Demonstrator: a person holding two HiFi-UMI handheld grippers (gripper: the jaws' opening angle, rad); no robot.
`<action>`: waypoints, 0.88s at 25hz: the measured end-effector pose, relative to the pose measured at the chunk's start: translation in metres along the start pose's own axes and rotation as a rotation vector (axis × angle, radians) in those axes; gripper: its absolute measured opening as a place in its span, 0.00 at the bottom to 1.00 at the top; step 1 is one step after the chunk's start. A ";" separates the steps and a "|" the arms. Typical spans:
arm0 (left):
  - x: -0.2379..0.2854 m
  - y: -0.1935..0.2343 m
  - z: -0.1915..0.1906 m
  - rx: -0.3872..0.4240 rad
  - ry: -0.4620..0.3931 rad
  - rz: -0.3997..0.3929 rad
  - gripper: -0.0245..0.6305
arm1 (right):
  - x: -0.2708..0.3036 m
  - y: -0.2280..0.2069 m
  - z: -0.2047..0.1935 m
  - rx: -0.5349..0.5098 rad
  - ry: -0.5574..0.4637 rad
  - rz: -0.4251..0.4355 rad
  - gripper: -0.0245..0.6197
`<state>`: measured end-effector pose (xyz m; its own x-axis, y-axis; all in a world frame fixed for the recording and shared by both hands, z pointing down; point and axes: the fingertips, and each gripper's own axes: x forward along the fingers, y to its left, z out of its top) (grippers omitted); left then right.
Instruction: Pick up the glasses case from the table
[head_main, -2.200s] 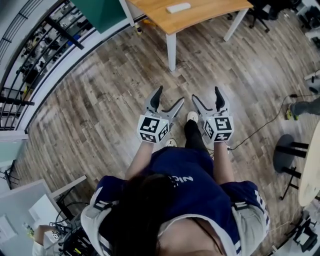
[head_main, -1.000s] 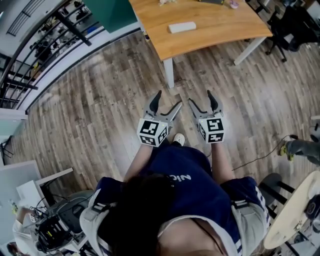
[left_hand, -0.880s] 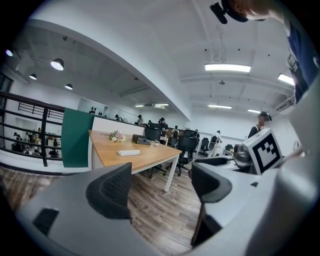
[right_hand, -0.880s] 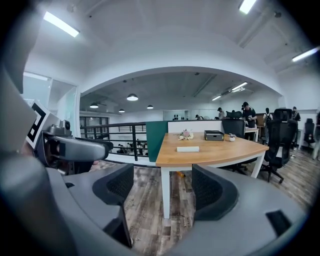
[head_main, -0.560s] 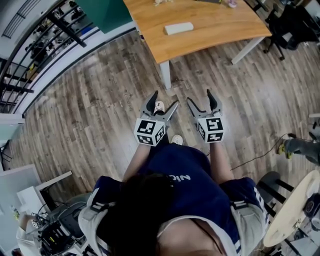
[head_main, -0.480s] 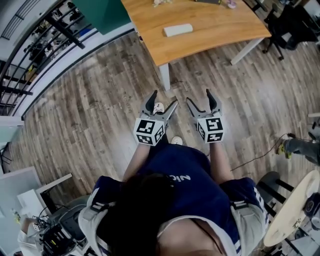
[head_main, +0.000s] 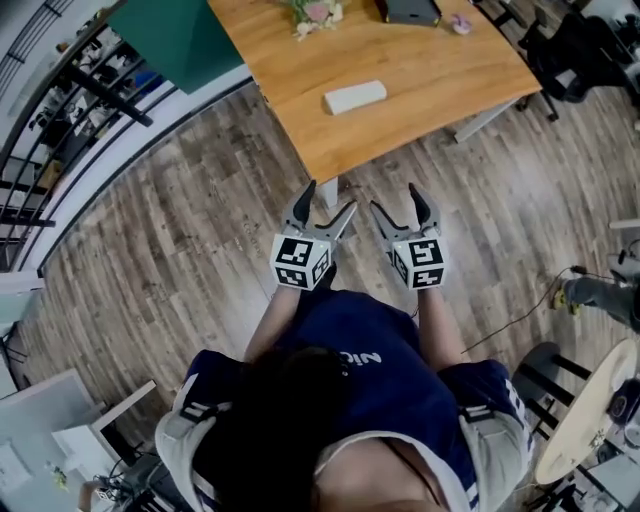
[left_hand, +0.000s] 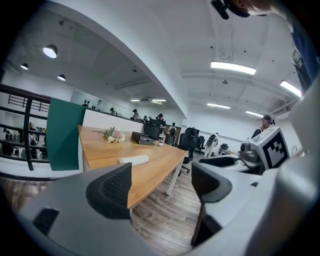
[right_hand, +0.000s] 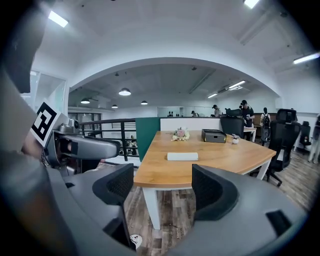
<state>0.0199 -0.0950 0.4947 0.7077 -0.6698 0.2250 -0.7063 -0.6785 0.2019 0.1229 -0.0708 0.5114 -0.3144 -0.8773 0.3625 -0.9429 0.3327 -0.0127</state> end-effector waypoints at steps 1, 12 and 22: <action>0.009 0.009 0.006 0.004 0.002 -0.014 0.61 | 0.011 -0.003 0.005 0.002 0.003 -0.011 0.59; 0.078 0.087 0.039 0.047 0.031 -0.135 0.61 | 0.102 -0.018 0.041 0.029 0.019 -0.113 0.59; 0.100 0.119 0.050 0.026 0.032 -0.139 0.61 | 0.137 -0.030 0.058 0.016 0.022 -0.119 0.59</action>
<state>0.0079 -0.2575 0.4940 0.7972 -0.5595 0.2267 -0.6008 -0.7718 0.2083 0.1015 -0.2207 0.5069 -0.1978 -0.9026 0.3824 -0.9751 0.2209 0.0170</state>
